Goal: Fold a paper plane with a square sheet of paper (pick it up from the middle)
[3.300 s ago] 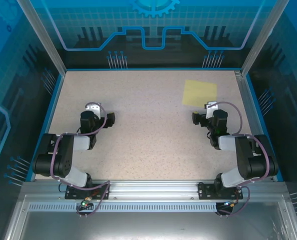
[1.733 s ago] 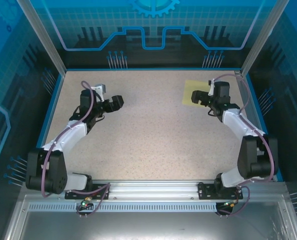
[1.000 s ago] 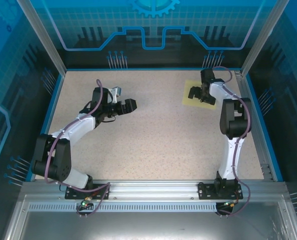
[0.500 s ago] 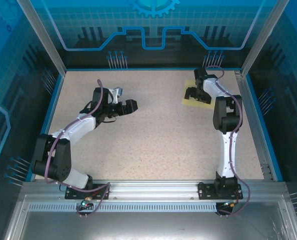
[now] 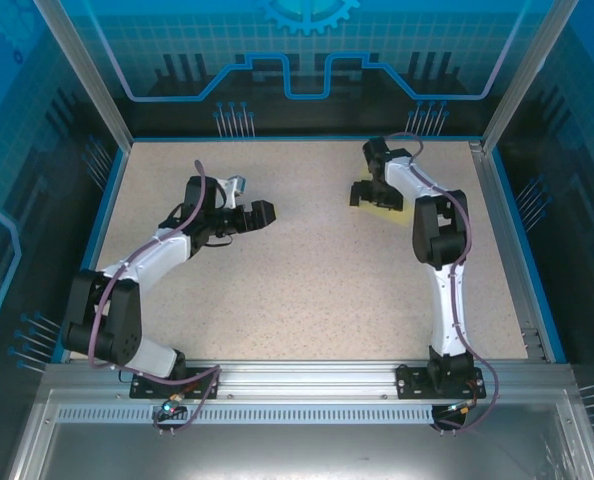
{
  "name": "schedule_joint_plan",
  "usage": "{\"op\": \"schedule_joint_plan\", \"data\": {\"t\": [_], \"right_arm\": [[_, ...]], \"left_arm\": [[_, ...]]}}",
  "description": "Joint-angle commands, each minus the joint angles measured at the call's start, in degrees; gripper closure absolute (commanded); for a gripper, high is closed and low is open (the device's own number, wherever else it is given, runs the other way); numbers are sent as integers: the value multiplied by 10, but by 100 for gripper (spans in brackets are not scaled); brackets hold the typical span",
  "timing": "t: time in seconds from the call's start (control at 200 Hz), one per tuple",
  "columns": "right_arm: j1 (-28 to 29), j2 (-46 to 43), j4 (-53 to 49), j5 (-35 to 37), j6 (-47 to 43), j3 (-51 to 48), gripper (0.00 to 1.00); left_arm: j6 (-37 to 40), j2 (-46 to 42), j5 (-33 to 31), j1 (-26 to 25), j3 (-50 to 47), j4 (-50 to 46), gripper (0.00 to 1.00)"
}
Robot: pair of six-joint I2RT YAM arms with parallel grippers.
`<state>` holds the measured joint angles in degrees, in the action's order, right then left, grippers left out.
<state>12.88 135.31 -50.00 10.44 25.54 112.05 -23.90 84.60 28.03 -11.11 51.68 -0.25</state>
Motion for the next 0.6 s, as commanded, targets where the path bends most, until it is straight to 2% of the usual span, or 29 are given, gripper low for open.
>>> {"op": "schedule_joint_plan", "data": {"t": [0.0, 0.25, 0.595], "right_arm": [[29, -7, -33, -12, 23, -32, 2], [86, -97, 14, -2, 76, -170, 3], [211, -204, 92, -3, 132, -353, 3]], "left_arm": [[3, -22, 22, -4, -12, 16, 1], [-5, -39, 27, -4, -29, 30, 1], [-8, -58, 24, -4, -30, 21, 1]]}}
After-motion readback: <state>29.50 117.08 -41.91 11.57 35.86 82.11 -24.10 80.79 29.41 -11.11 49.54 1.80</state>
